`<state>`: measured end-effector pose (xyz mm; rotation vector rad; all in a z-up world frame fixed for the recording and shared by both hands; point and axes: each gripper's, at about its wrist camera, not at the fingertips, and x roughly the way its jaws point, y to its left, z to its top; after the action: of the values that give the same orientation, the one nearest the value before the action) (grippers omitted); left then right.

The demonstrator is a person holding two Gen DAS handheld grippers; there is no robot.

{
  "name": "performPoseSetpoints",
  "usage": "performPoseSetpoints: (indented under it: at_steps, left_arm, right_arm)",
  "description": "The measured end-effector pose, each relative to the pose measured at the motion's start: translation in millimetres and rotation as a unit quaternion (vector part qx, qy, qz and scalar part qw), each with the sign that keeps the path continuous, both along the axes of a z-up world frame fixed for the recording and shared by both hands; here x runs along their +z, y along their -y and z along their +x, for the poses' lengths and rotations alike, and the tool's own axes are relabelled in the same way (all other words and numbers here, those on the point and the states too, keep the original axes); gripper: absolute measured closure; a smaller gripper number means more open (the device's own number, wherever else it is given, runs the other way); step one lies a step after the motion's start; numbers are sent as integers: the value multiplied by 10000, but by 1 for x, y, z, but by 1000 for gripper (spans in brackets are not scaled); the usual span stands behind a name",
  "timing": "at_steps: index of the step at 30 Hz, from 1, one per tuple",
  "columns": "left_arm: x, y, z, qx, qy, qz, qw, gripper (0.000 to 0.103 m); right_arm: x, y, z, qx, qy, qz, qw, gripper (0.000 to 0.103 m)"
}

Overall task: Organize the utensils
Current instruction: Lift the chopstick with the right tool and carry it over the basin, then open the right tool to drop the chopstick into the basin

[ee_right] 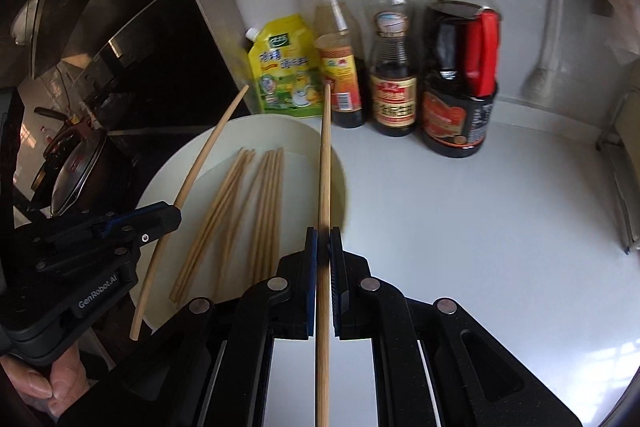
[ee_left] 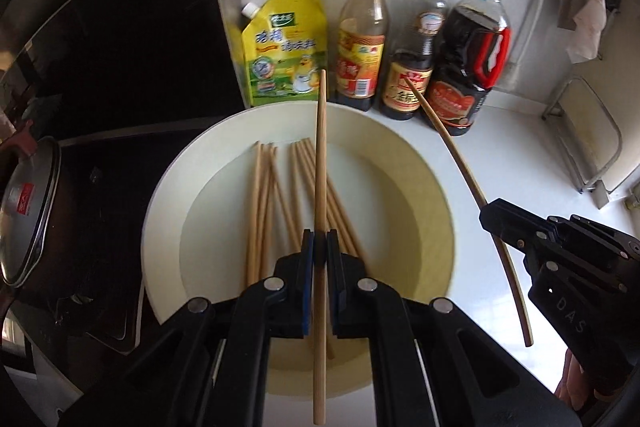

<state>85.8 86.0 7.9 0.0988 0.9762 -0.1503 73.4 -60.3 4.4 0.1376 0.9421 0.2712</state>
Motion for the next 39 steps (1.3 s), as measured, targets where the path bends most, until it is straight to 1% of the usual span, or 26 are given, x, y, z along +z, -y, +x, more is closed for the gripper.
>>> performPoseSetpoints:
  at_steps: [5,9,13,17,21,22,23,24,25,26,32,35,37,39]
  left_arm:
    - [-19,-31,16,230,-218,-29,9995,96]
    - [-35,-45,24,336,-365,-37,9988,96]
    - [-47,-52,35,372,-531,-78,9979,96]
    - [-55,-53,43,354,-632,-133,9973,96]
    - [-60,-52,50,358,-748,-248,9962,95]
    - [-60,-53,51,371,-776,-270,9959,95]
    - [-61,-53,51,395,-789,-259,9958,94]
    - [-61,-53,51,413,-780,-242,9958,92]
    - [-61,-53,51,429,-770,-234,9958,85]
    - [-60,-54,51,438,-750,-243,9959,82]
    - [-55,-60,47,524,-693,-298,9958,77]
    - [-54,-62,44,530,-638,-292,9961,77]
    - [-53,-63,42,530,-606,-297,9963,76]
    - [-51,-63,38,524,-571,-295,9966,76]
  right_arm:
    - [-16,-42,25,270,-266,4,9993,97]
    - [-32,-63,41,333,-476,-95,9983,97]
    - [-49,-67,50,260,-725,-109,9970,97]
    - [-59,-65,56,186,-842,-133,9962,97]
    - [-61,-60,56,97,-903,-144,9958,96]
    - [-60,-58,56,58,-878,-137,9960,93]
    - [-59,-57,55,43,-850,-132,9963,93]
    - [-58,-56,54,33,-816,-144,9966,93]
    - [-57,-55,53,14,-788,-163,9968,92]
    - [-55,-55,52,-1,-773,-164,9969,92]
    - [-48,-54,43,-23,-700,-224,9973,92]
    - [-44,-53,38,-34,-683,-248,9974,92]
    - [-41,-51,35,-64,-686,-229,9974,90]
    - [-38,-50,32,-96,-662,-234,9975,84]
